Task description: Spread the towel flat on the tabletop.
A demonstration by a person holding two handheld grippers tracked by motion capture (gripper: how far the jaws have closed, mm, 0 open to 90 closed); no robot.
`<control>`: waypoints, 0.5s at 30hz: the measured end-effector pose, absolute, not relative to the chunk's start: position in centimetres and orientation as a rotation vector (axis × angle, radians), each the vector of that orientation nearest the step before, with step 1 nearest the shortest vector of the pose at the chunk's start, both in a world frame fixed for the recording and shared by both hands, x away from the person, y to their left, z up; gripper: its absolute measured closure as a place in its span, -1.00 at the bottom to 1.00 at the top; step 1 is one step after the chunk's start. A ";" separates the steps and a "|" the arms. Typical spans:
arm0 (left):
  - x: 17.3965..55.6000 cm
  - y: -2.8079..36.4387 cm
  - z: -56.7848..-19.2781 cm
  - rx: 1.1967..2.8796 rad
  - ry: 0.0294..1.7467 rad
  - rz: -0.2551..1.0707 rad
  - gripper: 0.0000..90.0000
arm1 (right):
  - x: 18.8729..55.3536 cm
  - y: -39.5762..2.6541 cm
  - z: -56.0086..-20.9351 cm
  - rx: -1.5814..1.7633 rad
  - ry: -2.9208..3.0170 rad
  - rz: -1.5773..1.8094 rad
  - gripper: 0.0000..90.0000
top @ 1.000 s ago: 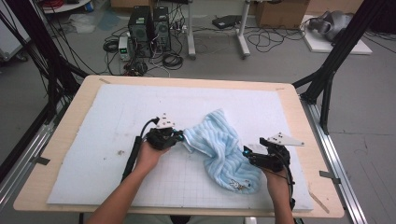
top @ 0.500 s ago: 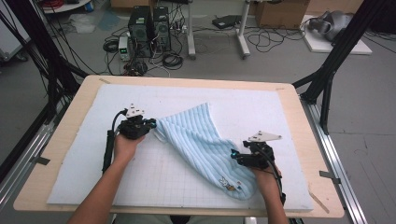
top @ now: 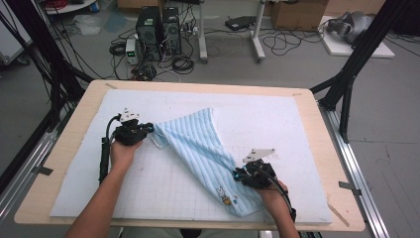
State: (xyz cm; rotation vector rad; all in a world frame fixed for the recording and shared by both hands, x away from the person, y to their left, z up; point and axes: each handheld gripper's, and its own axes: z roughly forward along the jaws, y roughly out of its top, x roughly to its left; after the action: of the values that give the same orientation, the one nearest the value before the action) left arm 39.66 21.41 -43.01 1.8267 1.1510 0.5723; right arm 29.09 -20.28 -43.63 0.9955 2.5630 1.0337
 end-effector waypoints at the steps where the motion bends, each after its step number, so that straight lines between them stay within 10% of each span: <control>1: 39.6 21.3 -43.1 1.818 1.156 0.583 0.84 | 28.9 -20.2 -43.6 0.982 2.555 1.032 0.61; 5: 39.2 21.6 -43.4 1.722 1.211 0.592 0.08 | 29.1 -20.6 -42.7 1.013 2.447 1.117 0.00; 8: 38.7 22.0 -43.2 1.703 1.187 0.602 -0.08 | 30.0 -21.0 -41.4 1.056 2.313 1.207 -0.32; 15: 37.4 23.1 -42.7 1.669 1.126 0.614 -0.13 | 34.4 -17.7 -39.8 0.963 2.294 1.168 -0.25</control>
State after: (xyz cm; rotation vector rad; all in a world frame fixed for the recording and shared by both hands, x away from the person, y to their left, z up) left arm 37.35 23.05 -42.65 1.6686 1.1258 0.6138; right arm 34.40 -17.73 -39.84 0.9632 2.2940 1.1677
